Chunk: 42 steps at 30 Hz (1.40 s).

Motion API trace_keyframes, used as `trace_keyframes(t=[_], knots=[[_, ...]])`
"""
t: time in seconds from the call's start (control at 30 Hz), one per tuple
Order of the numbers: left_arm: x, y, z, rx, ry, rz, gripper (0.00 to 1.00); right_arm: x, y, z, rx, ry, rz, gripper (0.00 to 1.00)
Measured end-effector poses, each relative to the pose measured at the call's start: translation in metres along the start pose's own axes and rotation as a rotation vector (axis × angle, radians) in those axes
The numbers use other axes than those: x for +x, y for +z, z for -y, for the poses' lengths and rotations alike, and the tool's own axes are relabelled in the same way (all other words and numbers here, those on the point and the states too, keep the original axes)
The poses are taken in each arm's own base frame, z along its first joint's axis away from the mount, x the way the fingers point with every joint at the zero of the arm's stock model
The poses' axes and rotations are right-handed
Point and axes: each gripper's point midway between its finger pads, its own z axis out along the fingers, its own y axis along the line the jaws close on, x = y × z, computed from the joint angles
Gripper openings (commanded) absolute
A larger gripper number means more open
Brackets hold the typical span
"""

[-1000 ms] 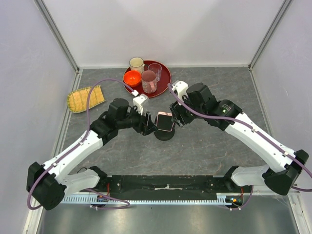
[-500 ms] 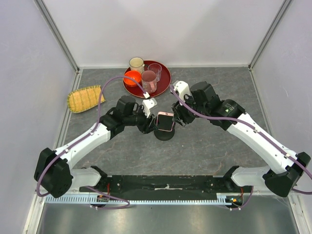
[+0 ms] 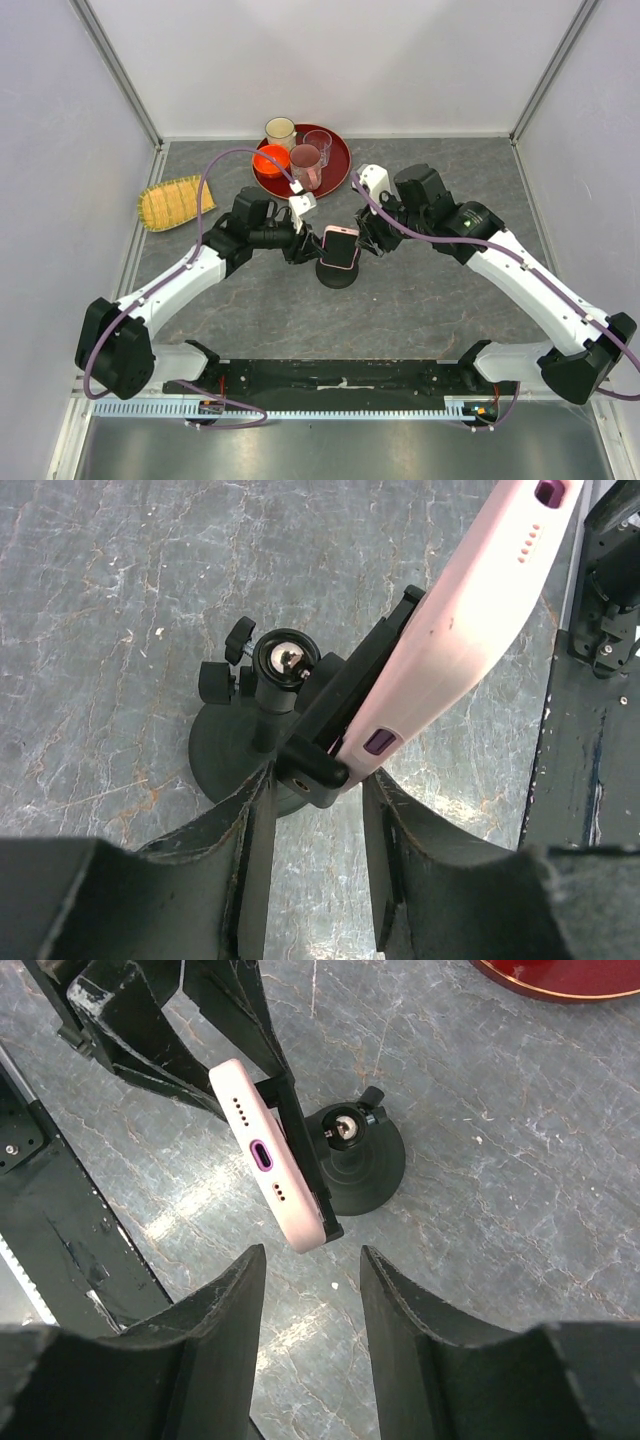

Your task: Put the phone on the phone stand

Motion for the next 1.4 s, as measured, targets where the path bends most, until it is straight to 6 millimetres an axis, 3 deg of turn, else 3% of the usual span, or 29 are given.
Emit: trace_keyframes(t=[0.1,0.57,0.7,0.97,1.13,1.4], knots=[[0.000,0.000,0.000,0.012,-0.001,0.005,0.35,0.001,0.002,-0.001,-0.011,0.000,-0.005,0.49],[-0.001,0.007,0.013,0.140,-0.008,0.033,0.48,0.004,0.007,-0.002,-0.029,-0.003,-0.020,0.49],[-0.004,0.006,0.020,0.184,-0.005,0.048,0.49,0.004,0.007,-0.003,-0.035,-0.003,-0.020,0.44],[-0.004,0.007,0.031,0.265,-0.016,0.056,0.49,0.010,0.010,-0.006,-0.059,-0.016,-0.030,0.54],[-0.005,0.010,0.033,0.277,-0.034,0.057,0.50,0.024,0.016,-0.008,-0.075,-0.011,-0.061,0.53],[-0.004,0.022,0.039,0.197,0.018,0.084,0.49,0.019,0.017,-0.007,-0.078,-0.013,-0.041,0.53]])
